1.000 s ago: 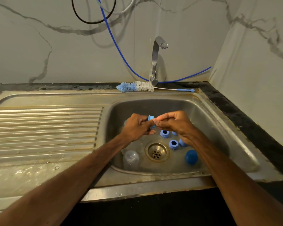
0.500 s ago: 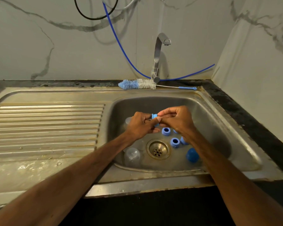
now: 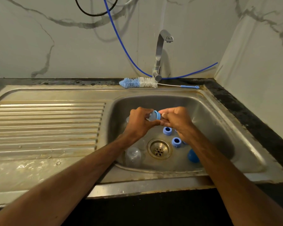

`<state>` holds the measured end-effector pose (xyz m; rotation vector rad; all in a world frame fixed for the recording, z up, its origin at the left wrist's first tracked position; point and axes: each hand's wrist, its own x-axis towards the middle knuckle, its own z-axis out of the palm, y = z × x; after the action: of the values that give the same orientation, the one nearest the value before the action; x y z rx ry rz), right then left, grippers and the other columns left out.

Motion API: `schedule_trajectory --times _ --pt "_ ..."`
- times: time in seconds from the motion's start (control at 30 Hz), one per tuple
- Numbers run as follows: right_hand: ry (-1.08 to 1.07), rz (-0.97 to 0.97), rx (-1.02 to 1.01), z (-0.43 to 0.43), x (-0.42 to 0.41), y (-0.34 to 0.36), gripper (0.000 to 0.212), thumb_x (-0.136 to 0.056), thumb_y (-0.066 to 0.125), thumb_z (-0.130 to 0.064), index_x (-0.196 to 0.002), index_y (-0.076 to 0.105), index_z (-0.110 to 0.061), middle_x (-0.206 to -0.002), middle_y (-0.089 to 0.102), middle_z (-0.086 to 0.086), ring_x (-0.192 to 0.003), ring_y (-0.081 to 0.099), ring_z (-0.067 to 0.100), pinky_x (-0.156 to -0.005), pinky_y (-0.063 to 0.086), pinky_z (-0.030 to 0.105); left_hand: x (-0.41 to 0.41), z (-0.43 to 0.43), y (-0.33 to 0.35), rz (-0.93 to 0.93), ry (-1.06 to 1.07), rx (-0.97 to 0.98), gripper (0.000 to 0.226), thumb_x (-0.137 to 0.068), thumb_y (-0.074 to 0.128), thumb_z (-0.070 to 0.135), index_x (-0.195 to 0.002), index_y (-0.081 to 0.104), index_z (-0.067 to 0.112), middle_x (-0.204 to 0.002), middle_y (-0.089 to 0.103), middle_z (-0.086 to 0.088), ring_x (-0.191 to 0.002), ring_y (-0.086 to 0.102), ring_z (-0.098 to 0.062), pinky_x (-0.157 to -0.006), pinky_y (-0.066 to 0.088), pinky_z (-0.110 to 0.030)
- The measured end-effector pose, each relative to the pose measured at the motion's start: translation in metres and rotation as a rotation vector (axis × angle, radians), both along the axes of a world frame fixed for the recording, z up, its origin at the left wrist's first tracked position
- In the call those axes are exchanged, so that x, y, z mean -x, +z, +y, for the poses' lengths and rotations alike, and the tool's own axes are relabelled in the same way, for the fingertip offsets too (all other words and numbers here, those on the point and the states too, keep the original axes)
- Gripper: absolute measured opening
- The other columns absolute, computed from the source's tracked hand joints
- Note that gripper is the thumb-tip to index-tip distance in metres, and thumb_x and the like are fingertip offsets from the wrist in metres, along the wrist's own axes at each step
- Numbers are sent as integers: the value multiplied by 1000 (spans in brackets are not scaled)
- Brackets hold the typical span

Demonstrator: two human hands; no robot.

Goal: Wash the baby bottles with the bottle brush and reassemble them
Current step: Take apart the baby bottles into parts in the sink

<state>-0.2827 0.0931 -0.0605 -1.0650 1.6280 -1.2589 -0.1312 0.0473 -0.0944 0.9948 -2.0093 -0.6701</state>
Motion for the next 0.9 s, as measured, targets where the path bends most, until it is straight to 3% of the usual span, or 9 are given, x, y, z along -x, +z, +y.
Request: schedule_trajectory --times 0.13,0.2,0.3,0.43,0.57,0.67,0.73,0.8,0.9 --pt "170 -167 -81 5 -2 5 17 -101 60 -14 -103 72 -2 -102 75 25 -86 76 31 -75 64 32 -3 -4 -1 1 -4 8 30 -74 89 45 -83 79 19 -69 73 6 -63 68 -14 -61 56 -38" --pt "195 -205 -89 5 0 4 15 -100 62 -12 -107 71 -3 -105 74 26 -95 75 34 -78 64 35 -4 -3 2 24 -26 -20 26 -76 89 42 -79 79 17 -66 72 6 -59 68 -11 -57 56 -33" --pt "193 -362 -108 5 8 6 26 -95 68 -8 -114 67 9 -104 73 29 -92 75 36 -72 64 33 -8 0 7 105 -106 -144 24 -81 86 31 -96 82 13 -74 77 3 -68 75 -9 -69 63 -32" --pt "242 -432 -156 4 23 9 29 -91 71 -11 -114 67 6 -107 73 26 -97 74 37 -77 63 32 -13 -6 9 148 -212 -305 28 -92 75 24 -117 76 12 -88 80 -4 -83 78 -18 -81 64 -36" --pt "226 -237 -170 -1 33 5 29 -89 74 -18 -116 72 -5 -111 75 16 -99 75 23 -74 61 24 -13 -9 11 203 -113 -397 19 -96 71 17 -111 76 6 -89 79 -9 -79 78 -23 -76 65 -36" --pt "229 -163 -182 -2 40 6 34 -85 79 -29 -112 74 -8 -105 78 11 -103 73 21 -84 59 26 -19 -11 15 225 21 -382 25 -95 72 29 -108 76 8 -84 79 -2 -68 77 -21 -63 62 -27" --pt "259 -146 -219 0 40 3 37 -82 81 -32 -110 75 -7 -101 78 11 -98 74 22 -78 60 26 -24 -14 17 250 66 -408 29 -96 69 37 -104 77 10 -87 79 -1 -64 74 -19 -58 58 -24" --pt "242 23 -238 0 38 -4 36 -78 85 -28 -106 77 -7 -97 78 11 -97 75 24 -71 60 23 -26 -17 16 206 130 -352 29 -94 71 39 -97 78 12 -85 79 1 -59 71 -13 -55 55 -20" --pt "204 125 -245 0 35 -10 33 -77 87 -23 -105 78 -8 -100 78 12 -100 74 23 -65 59 19 -25 -18 13 234 156 -426 29 -92 74 40 -96 79 11 -84 79 2 -59 69 -11 -56 55 -21"
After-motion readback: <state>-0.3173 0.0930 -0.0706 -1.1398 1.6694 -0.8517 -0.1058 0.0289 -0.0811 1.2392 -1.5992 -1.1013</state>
